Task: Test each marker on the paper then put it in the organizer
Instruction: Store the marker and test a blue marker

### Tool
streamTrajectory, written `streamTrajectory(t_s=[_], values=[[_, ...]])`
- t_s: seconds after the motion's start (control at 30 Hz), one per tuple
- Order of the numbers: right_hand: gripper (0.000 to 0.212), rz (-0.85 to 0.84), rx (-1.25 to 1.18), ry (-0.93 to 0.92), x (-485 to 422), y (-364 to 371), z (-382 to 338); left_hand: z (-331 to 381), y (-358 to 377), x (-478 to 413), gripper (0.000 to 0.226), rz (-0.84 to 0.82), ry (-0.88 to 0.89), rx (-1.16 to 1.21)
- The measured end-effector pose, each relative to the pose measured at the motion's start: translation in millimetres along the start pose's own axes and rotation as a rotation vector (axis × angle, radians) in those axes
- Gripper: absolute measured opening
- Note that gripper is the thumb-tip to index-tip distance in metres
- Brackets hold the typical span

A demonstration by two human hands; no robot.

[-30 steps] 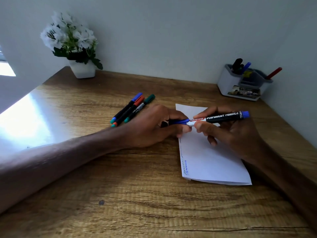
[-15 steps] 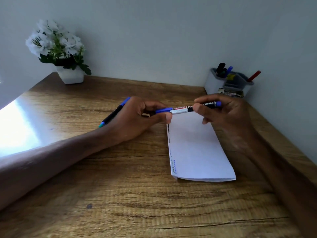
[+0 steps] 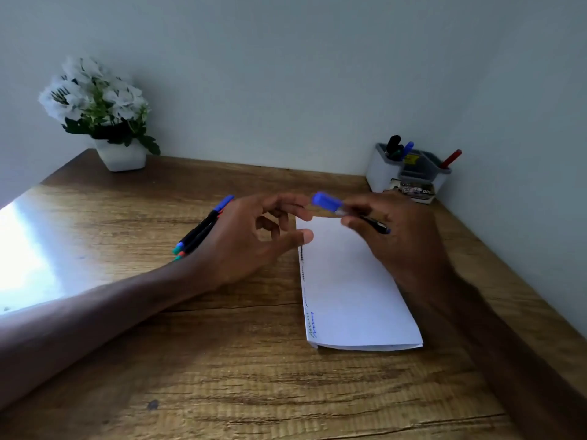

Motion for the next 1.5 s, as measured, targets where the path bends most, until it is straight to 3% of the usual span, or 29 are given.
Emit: streamTrajectory(t_s=[0.1, 0.2, 0.37, 0.53, 0.73, 1.5], values=[[0.022, 0.154, -0.020, 0.152, -1.5, -28.0, 22.4, -0.2, 4.2, 0.3, 0.044, -0.054, 0.014, -0.168], [0.036, 0.285, -0.040, 0.232, -8.1, -60.7, 45.9, 1.9, 8.5, 1.3, 0.046, -0.109, 0.039, -0.290], [0.066, 0.494, -0.054, 0.187, -34.2, -109.4, 69.3, 3.7, 10.3, -1.0, 0.044, -0.117, 0.053, -0.350], [0.048, 0.661, -0.048, 0.063, -70.3, -134.6, 86.5, 1.2, 10.6, -1.6, 0.039, -0.103, 0.040, -0.362], [0.041, 0.685, 0.035, 0.097, -64.6, -123.8, 129.1, -3.8, 10.0, -2.4, 0.037, -0.102, 0.026, -0.368], [0.027, 0.506, 0.326, 0.181, -50.4, -100.7, 187.8, -6.9, 16.0, -4.0, 0.031, -0.145, 0.073, -0.407]])
Point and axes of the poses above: each hand's wrist, its own x-axis away from the middle knuckle, its own y-axis out of the palm, z = x × y, the point moved 6 cm from there along -x, towards the middle knuckle, and after that the axes turned 10 degrees about -x, right-handed, at the moved point
